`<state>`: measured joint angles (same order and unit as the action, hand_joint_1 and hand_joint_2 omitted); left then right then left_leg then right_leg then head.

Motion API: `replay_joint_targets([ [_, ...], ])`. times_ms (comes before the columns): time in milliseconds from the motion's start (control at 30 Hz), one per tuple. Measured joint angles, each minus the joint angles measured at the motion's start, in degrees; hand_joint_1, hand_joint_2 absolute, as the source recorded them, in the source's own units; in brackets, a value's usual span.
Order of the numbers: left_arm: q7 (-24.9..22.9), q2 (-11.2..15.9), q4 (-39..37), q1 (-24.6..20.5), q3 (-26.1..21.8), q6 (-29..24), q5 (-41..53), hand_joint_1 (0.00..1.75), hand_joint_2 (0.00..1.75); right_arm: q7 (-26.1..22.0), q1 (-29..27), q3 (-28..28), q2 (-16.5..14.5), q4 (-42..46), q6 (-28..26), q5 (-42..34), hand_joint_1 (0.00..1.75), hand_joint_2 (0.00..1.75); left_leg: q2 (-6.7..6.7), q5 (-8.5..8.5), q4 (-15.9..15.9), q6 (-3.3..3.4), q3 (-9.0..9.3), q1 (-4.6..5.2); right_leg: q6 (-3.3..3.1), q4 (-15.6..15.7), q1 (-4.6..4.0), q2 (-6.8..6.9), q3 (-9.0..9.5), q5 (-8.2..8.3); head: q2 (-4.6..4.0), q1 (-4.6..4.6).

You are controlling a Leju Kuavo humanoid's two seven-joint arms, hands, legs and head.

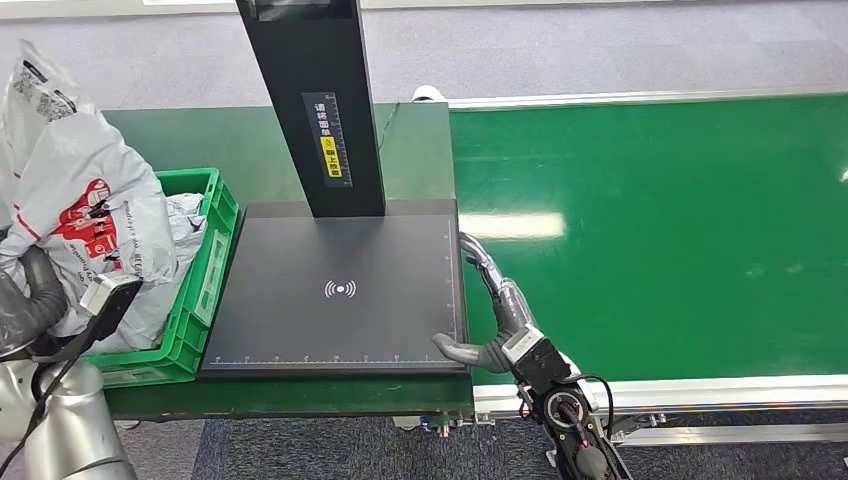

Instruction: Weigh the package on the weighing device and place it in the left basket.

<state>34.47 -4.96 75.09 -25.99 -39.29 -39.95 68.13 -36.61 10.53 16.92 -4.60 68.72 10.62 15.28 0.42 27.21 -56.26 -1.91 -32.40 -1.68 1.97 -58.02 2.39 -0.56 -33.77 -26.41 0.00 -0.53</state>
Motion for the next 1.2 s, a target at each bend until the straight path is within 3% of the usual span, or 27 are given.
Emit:
replay_joint_targets([
  [67, -5.3, 0.4, -2.3, -0.7, -0.6, 0.1, 2.2, 1.47, 1.75, 0.0, 0.0, 0.0, 0.0, 0.0, 0.1, 0.0, 0.00, 1.75, -0.02, 0.00, 0.0, 0.00, 0.00, 0.00, 0.00, 0.0, 0.00, 0.01, -0.01, 0.00, 0.00, 0.01],
  [167, -18.5, 2.6, -8.7, -2.3, 0.8, 3.0, 6.6, 1.32, 1.75, 0.1, 0.1, 0.0, 0.1, 0.0, 0.4, 0.2, 0.00, 1.75, -0.02, -0.02, 0.0, -0.01, 0.02, -0.01, -0.01, 0.0, -0.01, 0.01, 0.00, 0.01, 0.00, 0.01],
  [267, -29.9, 5.4, -15.9, -3.9, 4.1, 10.4, 9.2, 1.29, 1.75, 0.2, 0.1, 0.0, 0.2, 0.0, 1.1, 0.6, 0.00, 1.75, -0.02, -0.05, 0.0, -0.01, 0.02, -0.01, -0.01, 0.0, -0.02, 0.01, 0.03, 0.02, 0.00, 0.00],
  [367, -36.1, 7.7, -22.0, -5.2, 7.5, 18.9, 10.0, 1.29, 1.75, 0.2, 0.4, 0.0, 0.2, -0.1, 2.0, 1.2, 0.00, 1.75, -0.05, -0.05, 0.0, -0.01, 0.04, 0.01, -0.01, 0.0, 0.01, 0.04, 0.11, 0.02, 0.00, -0.01],
  [467, -37.5, 9.6, -26.9, -7.1, 9.5, 25.0, 9.1, 1.48, 1.75, 0.0, 1.2, 0.0, 0.2, -0.5, 2.5, 1.9, 0.00, 1.75, -0.15, -0.03, 0.0, -0.01, 0.19, 0.02, 0.00, 0.0, 0.03, 0.17, 0.33, -0.02, 0.00, 0.01],
  [567, -37.1, 10.9, -30.3, -8.5, 10.4, 27.1, 8.2, 1.68, 1.75, -0.1, 1.7, 0.0, 0.2, -1.0, 2.5, 2.1, 0.00, 1.75, -0.31, -0.03, 0.0, -0.01, 0.42, 0.02, -0.01, 0.0, 0.03, 0.37, 0.61, -0.09, 0.00, 0.02],
  [1000, -36.6, 13.5, -37.0, -11.0, 12.5, 30.0, 7.6, 1.75, 1.75, -0.1, 2.3, 0.0, 0.2, -2.1, 2.5, 2.2, 0.00, 1.75, -0.58, -0.08, 0.1, 0.00, 1.14, 0.03, -0.01, 0.0, 0.04, 0.57, 1.43, -0.16, 0.00, 0.02],
  [1033, -36.8, 13.7, -37.4, -11.3, 12.7, 30.4, 7.7, 1.65, 1.75, 0.0, 2.3, 0.0, 0.2, -2.1, 2.5, 2.3, 0.00, 1.75, -0.63, -0.08, 0.1, 0.00, 1.15, 0.03, -0.01, 0.0, 0.04, 0.60, 1.46, -0.16, 0.00, 0.02],
  [1133, -37.6, 14.3, -39.0, -12.2, 13.5, 30.8, 8.0, 0.35, 1.75, 0.5, 2.3, 0.0, 0.2, -2.0, 2.5, 2.4, 0.00, 1.75, -0.74, -0.08, 0.1, 0.00, 1.21, 0.03, -0.01, 0.0, 0.04, 0.69, 1.55, -0.19, 0.00, 0.02],
  [1167, -37.5, 14.4, -39.4, -12.3, 13.8, 29.9, 7.7, 0.01, 1.75, 0.7, 2.2, 0.0, 0.2, -2.0, 2.5, 2.6, 0.00, 1.75, -0.74, -0.08, 0.1, 0.00, 1.23, 0.03, -0.01, 0.0, 0.04, 0.70, 1.56, -0.19, 0.00, 0.02],
  [1200, -36.7, 14.5, -39.7, -12.3, 14.0, 27.8, 6.9, 0.00, 1.75, 0.9, 2.2, 0.0, 0.2, -2.0, 2.5, 2.7, 0.00, 1.75, -0.73, -0.08, 0.1, 0.00, 1.25, 0.03, -0.01, 0.0, 0.04, 0.70, 1.56, -0.19, 0.00, 0.02],
])
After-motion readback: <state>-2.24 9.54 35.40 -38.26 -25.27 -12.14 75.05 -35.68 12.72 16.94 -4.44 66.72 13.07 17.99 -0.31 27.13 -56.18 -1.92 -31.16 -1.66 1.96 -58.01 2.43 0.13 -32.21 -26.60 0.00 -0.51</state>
